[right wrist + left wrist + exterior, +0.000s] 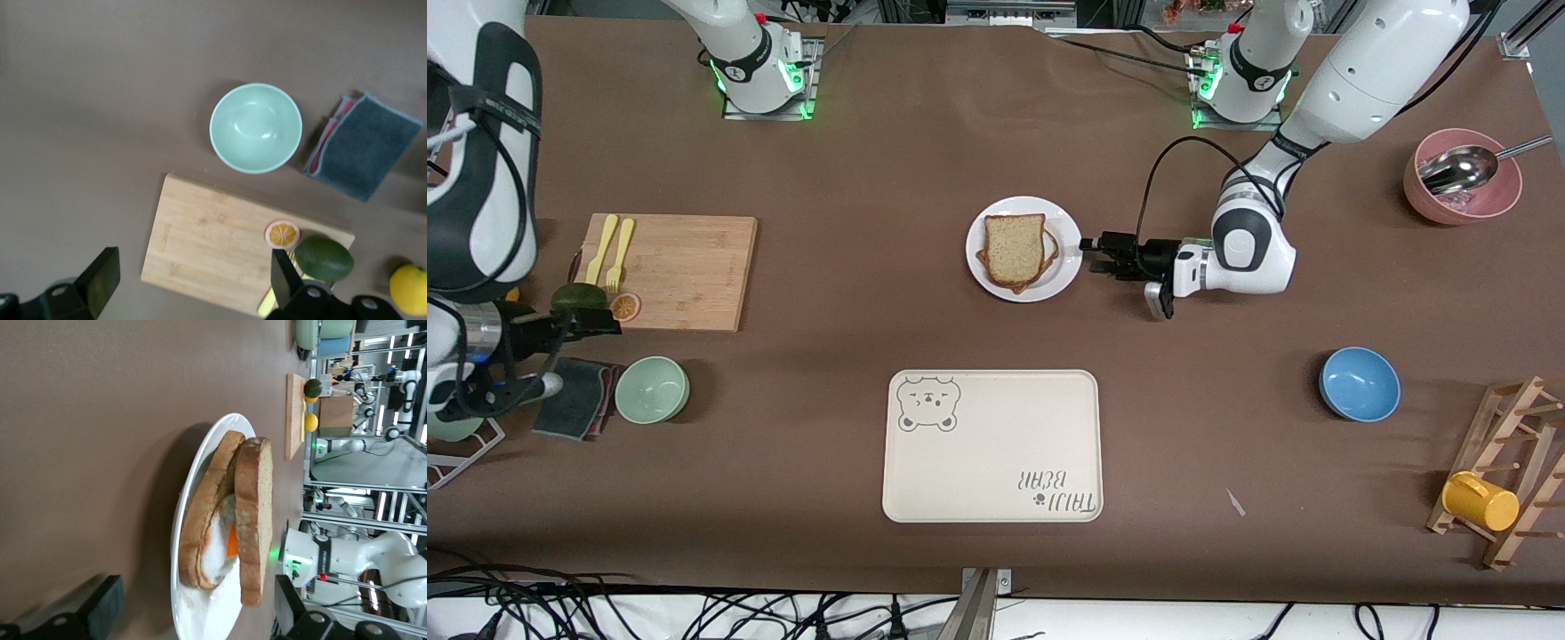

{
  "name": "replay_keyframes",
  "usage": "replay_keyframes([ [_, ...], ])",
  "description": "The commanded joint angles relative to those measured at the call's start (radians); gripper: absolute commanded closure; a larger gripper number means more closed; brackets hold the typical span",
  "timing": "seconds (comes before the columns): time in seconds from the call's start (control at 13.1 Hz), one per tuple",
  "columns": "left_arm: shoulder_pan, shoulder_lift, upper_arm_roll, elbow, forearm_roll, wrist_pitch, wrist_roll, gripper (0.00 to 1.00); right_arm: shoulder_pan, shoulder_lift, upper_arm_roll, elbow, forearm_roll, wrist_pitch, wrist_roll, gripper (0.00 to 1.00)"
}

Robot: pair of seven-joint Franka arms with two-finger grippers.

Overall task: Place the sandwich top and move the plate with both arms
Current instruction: 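Grasp the white plate rim with the left gripper while the right gripper retracts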

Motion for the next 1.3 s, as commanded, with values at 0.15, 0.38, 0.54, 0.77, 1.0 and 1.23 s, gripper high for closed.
replay_keyframes([
  [0.15,-0.021,-0.026,-0.033,-0.032,-0.079,0.063,0.033,0.11,0.006,-0.138,0.01,-0.059,-0.012,-0.028,0.042,0.0],
  [0.38,-0.022,-0.018,-0.033,-0.032,-0.079,0.063,0.041,0.31,-0.047,-0.213,0.111,-0.136,-0.075,-0.03,0.099,0.0],
  [0.54,-0.024,-0.018,-0.033,-0.036,-0.079,0.061,0.041,0.4,-0.117,-0.288,0.226,-0.226,-0.142,-0.024,0.207,0.0],
  [0.77,-0.024,-0.015,-0.033,-0.038,-0.079,0.063,0.041,0.58,-0.192,-0.409,0.321,-0.384,-0.149,0.054,0.271,0.0],
  [1.0,-0.024,-0.011,-0.033,-0.038,-0.079,0.063,0.042,0.82,-0.197,-0.512,0.323,-0.456,-0.147,0.09,0.28,0.0],
  [1.23,-0.024,-0.011,-0.033,-0.038,-0.079,0.061,0.041,0.97,-0.204,-0.548,0.325,-0.504,-0.15,0.08,0.28,0.0],
])
